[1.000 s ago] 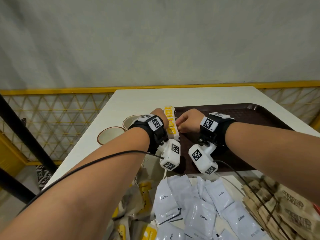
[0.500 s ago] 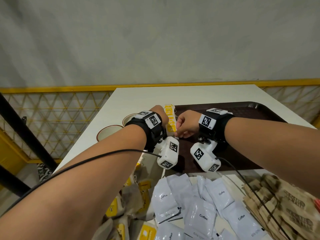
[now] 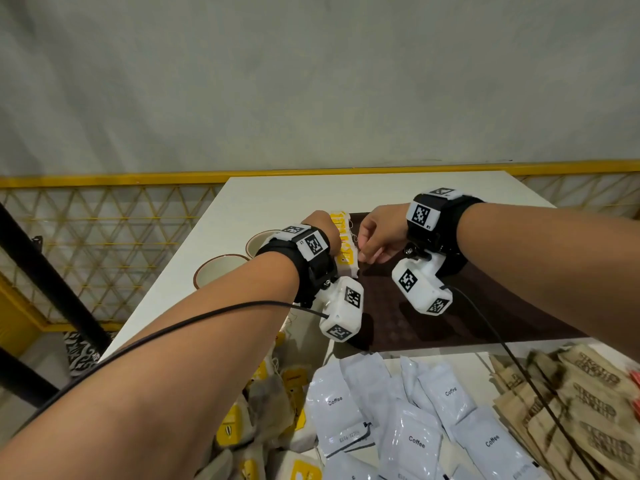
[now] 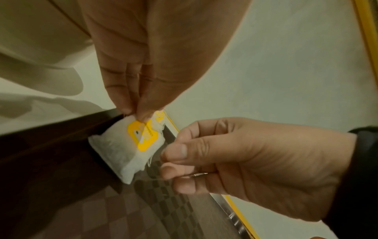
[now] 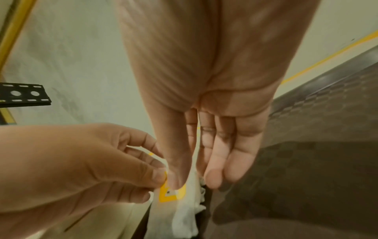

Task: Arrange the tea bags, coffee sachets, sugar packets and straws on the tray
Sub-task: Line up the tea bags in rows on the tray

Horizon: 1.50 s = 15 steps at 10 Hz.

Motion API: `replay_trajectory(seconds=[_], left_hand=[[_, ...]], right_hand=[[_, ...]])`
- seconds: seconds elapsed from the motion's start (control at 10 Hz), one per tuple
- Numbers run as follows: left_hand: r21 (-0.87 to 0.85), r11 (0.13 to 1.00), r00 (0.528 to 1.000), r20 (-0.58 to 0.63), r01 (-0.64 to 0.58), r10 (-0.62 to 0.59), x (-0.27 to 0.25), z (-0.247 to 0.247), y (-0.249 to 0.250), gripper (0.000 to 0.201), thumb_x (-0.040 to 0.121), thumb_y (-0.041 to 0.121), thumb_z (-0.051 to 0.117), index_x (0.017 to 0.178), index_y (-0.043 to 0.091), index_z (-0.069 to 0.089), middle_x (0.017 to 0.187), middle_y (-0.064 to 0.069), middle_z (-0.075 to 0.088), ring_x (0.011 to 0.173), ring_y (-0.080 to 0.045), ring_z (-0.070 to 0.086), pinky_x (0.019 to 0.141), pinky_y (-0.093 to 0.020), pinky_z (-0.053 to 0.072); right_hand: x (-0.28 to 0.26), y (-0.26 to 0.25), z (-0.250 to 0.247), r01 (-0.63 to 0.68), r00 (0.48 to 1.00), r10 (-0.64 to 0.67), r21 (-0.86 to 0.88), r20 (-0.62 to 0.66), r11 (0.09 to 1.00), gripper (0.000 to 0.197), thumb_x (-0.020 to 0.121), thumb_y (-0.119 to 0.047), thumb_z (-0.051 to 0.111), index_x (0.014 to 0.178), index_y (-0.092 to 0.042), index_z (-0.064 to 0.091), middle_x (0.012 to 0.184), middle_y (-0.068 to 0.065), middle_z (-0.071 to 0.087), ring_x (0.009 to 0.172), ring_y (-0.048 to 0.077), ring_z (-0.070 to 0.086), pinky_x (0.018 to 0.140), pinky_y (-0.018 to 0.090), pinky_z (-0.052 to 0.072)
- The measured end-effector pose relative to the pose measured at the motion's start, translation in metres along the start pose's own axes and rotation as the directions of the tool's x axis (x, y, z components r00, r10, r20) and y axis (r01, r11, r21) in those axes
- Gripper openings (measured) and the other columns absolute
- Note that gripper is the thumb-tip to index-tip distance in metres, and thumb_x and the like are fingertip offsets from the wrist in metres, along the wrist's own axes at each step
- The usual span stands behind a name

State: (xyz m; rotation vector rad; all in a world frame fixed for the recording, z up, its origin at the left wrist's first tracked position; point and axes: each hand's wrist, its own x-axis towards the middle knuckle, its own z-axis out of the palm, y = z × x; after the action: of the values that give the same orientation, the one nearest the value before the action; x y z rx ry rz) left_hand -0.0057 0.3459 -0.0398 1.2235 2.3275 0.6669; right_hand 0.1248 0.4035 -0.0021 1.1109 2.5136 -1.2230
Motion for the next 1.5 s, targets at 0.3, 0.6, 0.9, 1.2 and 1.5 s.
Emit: replay_trajectory(seconds=[0.3,0.6,0.9,1.2,1.5], left_hand=[[-0.002,1.000,1.000,0.016,0.009,-0.009,0.001,0.002,-0.004,0.023,0.079,0.001,0.056,0.099,0.003,0.066,0.096,-0.019,0.069,0.084,-0.035,0.069,0.082,-0.046,0.057],[0.104,0.995,0.998,0.061,-0.008,0.002,-0.005,0.003,-0.002,0.028,0.094,0.005,0.048,0.120,0.002,0.060,0.121,-0.016,0.061,0.111,-0.031,0.059,0.094,-0.037,0.048],[0.145,0.989,0.998,0.068,0.000,-0.010,-0.007,0.001,0.001,0.031,0.092,0.002,0.047,0.122,0.002,0.058,0.124,-0.017,0.059,0.113,-0.033,0.058,0.095,-0.038,0.048],[-0.063,0.998,1.000,0.010,0.024,-0.023,-0.014,0.006,-0.006,0.031,0.096,0.010,0.044,0.119,-0.005,0.057,0.117,-0.020,0.063,0.106,-0.033,0.064,0.083,-0.035,0.053],[-0.060,0.997,0.999,0.021,0.042,-0.041,-0.016,0.001,-0.003,0.032,0.091,0.004,0.046,0.122,0.000,0.057,0.118,-0.019,0.062,0.110,-0.035,0.061,0.091,-0.040,0.052]], right_hand=[[0.007,0.004,0.023,0.039,0.997,-0.036,0.042,-0.073,0.998,0.020,0.070,0.001,0.080,0.074,0.000,0.060,0.095,0.031,0.068,0.095,0.041,0.067,0.090,0.053,0.053],[0.007,0.003,0.017,0.024,0.998,-0.023,0.014,-0.064,1.000,0.012,0.079,-0.003,0.073,0.079,-0.006,0.062,0.088,0.019,0.067,0.086,0.027,0.066,0.087,0.045,0.056],[0.006,-0.005,0.013,0.003,0.999,-0.006,-0.053,-0.052,0.999,0.018,0.078,-0.004,0.074,0.093,0.001,0.065,0.103,0.025,0.069,0.102,0.038,0.065,0.091,0.047,0.053],[0.010,0.004,0.017,-0.046,0.994,0.057,0.110,-0.098,0.993,0.018,0.074,0.009,0.073,0.074,-0.004,0.060,0.060,0.011,0.066,0.078,0.033,0.069,0.086,0.051,0.055],[0.003,0.005,0.032,0.015,0.997,-0.009,0.090,-0.077,0.996,0.028,0.070,-0.004,0.081,0.069,-0.010,0.054,0.069,0.009,0.061,0.072,0.022,0.064,0.085,0.045,0.057]])
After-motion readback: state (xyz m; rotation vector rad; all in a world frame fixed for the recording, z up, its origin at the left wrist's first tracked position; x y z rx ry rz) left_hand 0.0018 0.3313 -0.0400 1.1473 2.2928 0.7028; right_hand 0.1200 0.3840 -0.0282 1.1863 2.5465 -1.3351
